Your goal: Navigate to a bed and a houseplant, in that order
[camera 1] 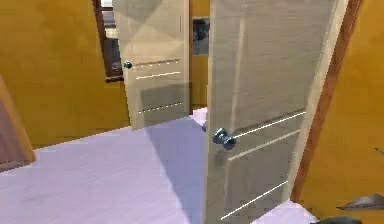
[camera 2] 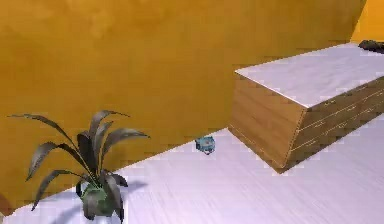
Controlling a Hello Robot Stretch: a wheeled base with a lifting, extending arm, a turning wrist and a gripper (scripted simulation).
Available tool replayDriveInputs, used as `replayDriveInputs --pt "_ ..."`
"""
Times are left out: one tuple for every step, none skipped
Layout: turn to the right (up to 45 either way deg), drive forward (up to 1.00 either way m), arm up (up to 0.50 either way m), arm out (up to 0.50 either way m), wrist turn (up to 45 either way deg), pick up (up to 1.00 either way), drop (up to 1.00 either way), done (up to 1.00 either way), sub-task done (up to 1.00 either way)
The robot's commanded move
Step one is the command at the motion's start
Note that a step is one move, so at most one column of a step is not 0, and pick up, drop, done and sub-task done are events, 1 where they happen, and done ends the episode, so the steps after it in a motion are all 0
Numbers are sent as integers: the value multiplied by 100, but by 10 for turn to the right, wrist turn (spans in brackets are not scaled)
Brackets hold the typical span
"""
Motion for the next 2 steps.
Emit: replayDriveInputs --pt "-300 0 0 0 0 0 0 0 0" --pt "0 90 0 0 0 0 0 0 0"
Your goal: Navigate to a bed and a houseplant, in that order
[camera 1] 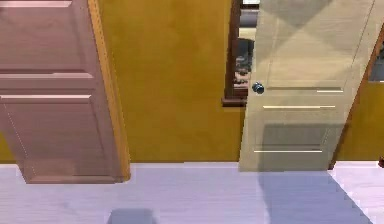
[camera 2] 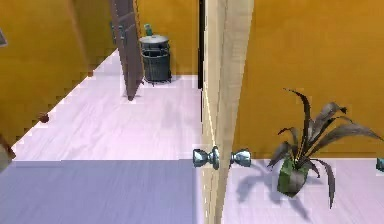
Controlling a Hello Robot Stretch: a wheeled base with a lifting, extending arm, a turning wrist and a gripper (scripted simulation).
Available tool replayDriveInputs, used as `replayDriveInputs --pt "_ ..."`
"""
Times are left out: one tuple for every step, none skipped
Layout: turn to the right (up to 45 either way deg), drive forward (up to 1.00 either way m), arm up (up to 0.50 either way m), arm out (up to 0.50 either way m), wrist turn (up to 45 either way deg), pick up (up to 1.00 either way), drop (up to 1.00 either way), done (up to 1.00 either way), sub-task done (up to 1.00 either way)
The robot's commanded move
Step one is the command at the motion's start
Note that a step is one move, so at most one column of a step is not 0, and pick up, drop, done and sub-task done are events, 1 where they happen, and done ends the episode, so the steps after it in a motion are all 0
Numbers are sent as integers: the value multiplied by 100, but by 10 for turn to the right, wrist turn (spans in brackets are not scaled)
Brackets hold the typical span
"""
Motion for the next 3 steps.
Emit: replayDriveInputs --pt "-450 0 0 0 0 0 0 0 0" --pt "-180 0 0 0 0 0 0 0 0" --pt "0 55 0 0 0 0 0 0 0"
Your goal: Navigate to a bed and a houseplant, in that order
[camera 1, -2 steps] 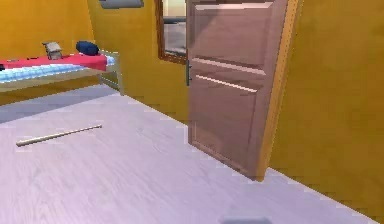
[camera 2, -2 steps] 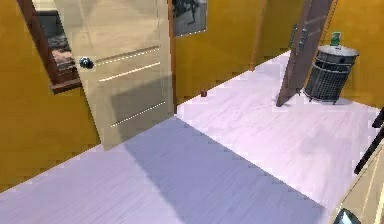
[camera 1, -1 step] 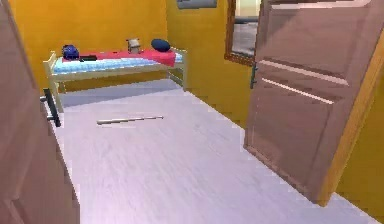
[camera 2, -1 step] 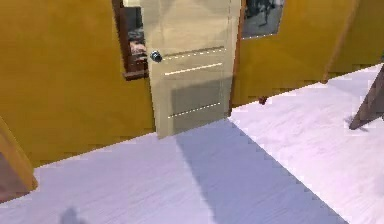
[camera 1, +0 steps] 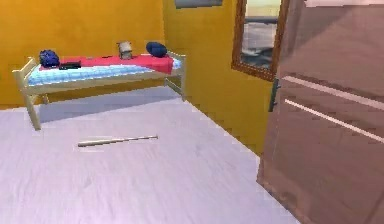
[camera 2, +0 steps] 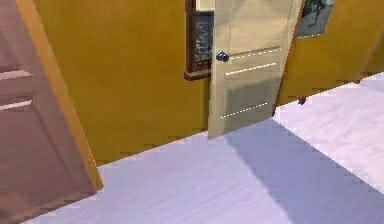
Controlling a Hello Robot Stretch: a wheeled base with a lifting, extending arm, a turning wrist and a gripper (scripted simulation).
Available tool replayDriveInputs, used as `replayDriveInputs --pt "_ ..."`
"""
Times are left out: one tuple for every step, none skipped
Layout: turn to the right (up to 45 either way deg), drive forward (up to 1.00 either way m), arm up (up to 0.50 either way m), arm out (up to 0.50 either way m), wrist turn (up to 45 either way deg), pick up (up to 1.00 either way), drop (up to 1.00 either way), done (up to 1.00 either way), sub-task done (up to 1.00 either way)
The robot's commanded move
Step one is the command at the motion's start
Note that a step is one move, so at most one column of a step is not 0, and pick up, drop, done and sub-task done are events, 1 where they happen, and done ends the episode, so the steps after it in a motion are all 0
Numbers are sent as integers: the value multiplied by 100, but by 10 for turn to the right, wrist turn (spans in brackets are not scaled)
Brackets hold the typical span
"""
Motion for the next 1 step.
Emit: replayDriveInputs --pt "-270 0 0 0 0 0 0 0 0"
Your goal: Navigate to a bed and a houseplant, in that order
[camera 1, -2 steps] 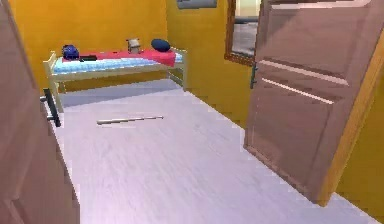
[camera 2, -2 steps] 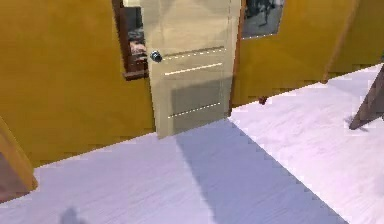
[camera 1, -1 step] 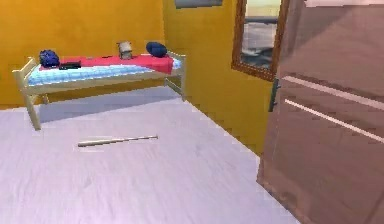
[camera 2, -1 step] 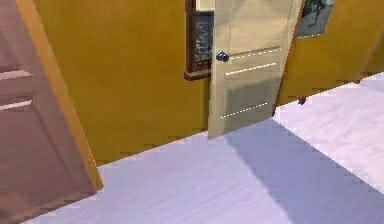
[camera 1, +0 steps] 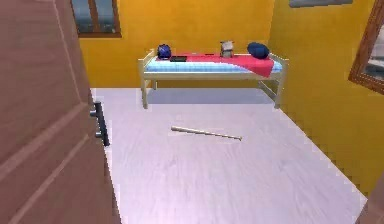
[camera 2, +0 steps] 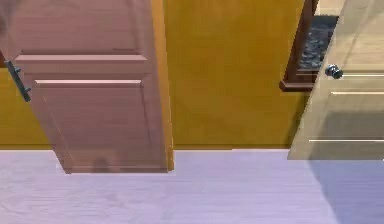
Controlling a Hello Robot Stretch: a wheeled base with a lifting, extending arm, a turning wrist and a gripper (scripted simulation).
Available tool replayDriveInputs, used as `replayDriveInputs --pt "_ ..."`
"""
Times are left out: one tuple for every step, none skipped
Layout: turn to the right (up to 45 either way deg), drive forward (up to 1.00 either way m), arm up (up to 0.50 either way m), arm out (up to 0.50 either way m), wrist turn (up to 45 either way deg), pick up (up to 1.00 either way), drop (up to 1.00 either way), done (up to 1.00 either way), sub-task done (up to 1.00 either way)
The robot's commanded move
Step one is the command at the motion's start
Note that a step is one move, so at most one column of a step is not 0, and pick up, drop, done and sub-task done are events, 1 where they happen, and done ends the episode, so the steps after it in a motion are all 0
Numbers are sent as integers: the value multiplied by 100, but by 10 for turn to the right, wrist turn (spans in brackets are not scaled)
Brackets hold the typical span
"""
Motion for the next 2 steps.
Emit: replayDriveInputs --pt "0 100 0 0 0 0 0 0 0" --pt "0 20 0 0 0 0 0 0 0"
